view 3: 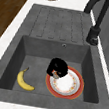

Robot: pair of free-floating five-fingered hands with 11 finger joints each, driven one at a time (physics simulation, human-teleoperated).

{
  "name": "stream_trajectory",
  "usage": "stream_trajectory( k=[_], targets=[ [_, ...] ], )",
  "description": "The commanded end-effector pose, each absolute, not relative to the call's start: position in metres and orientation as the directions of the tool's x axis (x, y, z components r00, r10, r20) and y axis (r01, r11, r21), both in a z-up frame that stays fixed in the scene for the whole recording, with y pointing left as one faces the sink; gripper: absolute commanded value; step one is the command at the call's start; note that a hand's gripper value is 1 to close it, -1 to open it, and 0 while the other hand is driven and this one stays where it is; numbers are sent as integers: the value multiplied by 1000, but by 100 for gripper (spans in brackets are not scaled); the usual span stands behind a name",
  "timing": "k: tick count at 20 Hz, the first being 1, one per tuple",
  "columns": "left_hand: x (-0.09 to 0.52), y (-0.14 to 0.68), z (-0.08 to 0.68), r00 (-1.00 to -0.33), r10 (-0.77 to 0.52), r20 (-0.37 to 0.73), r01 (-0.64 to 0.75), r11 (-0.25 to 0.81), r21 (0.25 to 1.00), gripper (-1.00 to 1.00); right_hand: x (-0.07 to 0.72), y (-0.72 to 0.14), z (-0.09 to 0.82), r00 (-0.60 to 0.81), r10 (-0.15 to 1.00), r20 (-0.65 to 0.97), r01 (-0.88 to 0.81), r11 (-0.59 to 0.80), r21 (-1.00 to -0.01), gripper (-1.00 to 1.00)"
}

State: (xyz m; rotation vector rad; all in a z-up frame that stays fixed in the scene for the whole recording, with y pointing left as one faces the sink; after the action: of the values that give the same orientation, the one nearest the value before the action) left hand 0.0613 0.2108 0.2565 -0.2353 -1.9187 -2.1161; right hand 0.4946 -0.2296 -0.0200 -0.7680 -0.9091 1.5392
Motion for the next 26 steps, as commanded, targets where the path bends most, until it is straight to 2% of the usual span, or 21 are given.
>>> stream_trajectory(
  k=[1,5,10,12,15,16,19,26],
  targets=[
    [61,211,257,-949,-93,301,309,-83,948,0,519,-228,-51,-80,995,52,-514,4,-858,100],
    [61,211,257,-949,-93,301,309,-83,948,0,545,-222,-84,-110,992,67,-532,-2,-847,100],
    [61,211,257,-949,-93,301,309,-83,948,0,565,-231,-57,-105,990,90,-629,4,-777,100],
    [61,211,257,-949,-93,301,309,-83,948,0,559,-227,-74,-126,986,110,-707,-11,-707,100],
    [61,211,257,-949,-93,301,309,-83,948,0,527,-222,-72,-123,986,115,-721,-9,-693,100],
    [61,211,257,-949,-93,301,309,-83,948,0,524,-224,-70,-125,986,111,-707,-10,-707,-100],
    [61,211,257,-949,-93,301,309,-83,948,0,546,-223,-41,-12,991,131,-679,88,-729,-100],
    [61,211,257,-949,-93,301,309,-83,948,0,545,-233,7,-35,994,103,-762,40,-646,-100]
  ],
)
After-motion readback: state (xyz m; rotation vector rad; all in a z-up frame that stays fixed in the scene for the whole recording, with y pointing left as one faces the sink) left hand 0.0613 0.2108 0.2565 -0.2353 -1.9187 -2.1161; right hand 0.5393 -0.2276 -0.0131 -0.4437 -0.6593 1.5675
